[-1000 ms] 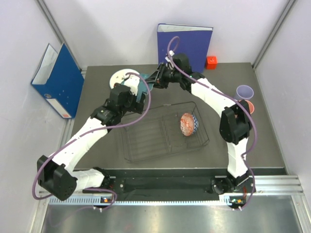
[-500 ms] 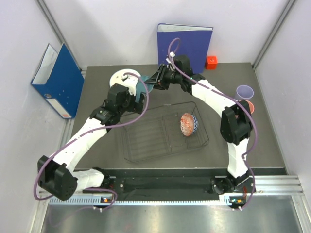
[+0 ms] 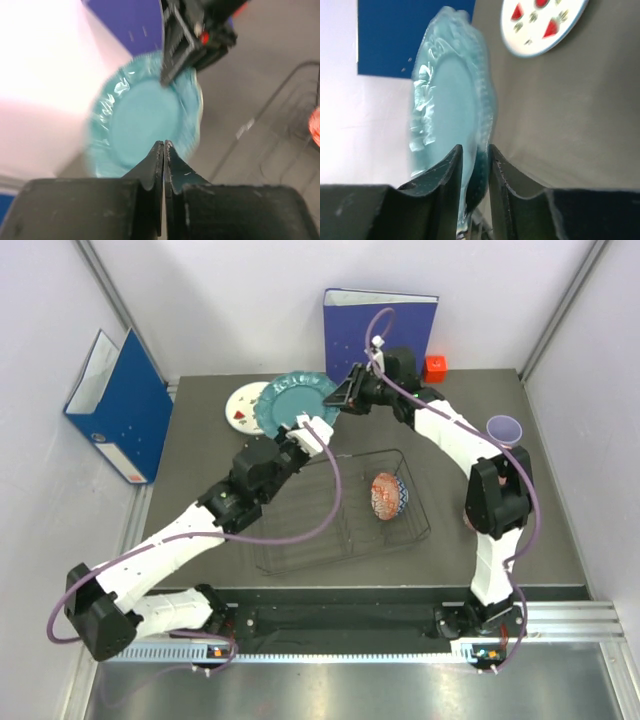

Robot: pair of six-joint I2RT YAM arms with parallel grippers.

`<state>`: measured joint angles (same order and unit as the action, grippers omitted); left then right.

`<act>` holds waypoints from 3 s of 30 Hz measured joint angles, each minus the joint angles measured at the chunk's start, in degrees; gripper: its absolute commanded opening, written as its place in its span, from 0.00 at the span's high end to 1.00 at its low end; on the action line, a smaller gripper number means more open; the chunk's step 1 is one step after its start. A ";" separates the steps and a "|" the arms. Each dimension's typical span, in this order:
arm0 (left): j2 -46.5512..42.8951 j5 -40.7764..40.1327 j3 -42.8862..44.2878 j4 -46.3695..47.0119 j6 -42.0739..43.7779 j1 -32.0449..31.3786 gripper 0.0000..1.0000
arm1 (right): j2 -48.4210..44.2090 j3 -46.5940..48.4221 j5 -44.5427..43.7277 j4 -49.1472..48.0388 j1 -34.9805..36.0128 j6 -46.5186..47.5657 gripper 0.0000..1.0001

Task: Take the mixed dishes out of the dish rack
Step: Pick up the plate from the dish rack, then place the plate at the center of the board.

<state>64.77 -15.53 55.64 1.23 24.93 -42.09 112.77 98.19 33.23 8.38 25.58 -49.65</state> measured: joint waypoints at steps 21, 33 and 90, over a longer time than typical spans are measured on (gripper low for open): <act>0.79 -14.14 -4.74 19.80 17.59 -11.91 1.00 | -1.03 -4.81 -2.73 3.15 -1.60 7.06 1.00; -5.31 -28.94 0.11 18.45 -12.96 -0.02 0.17 | 16.85 17.94 0.61 -0.72 -1.40 0.42 1.00; -9.01 -21.55 -9.60 7.69 -40.92 4.00 0.01 | 24.55 9.38 -4.07 -4.17 -9.35 -2.34 1.00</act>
<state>55.77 -37.08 46.04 8.93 -15.99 -38.09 137.32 107.57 29.17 4.21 16.23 -51.99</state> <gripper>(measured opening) 0.990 0.032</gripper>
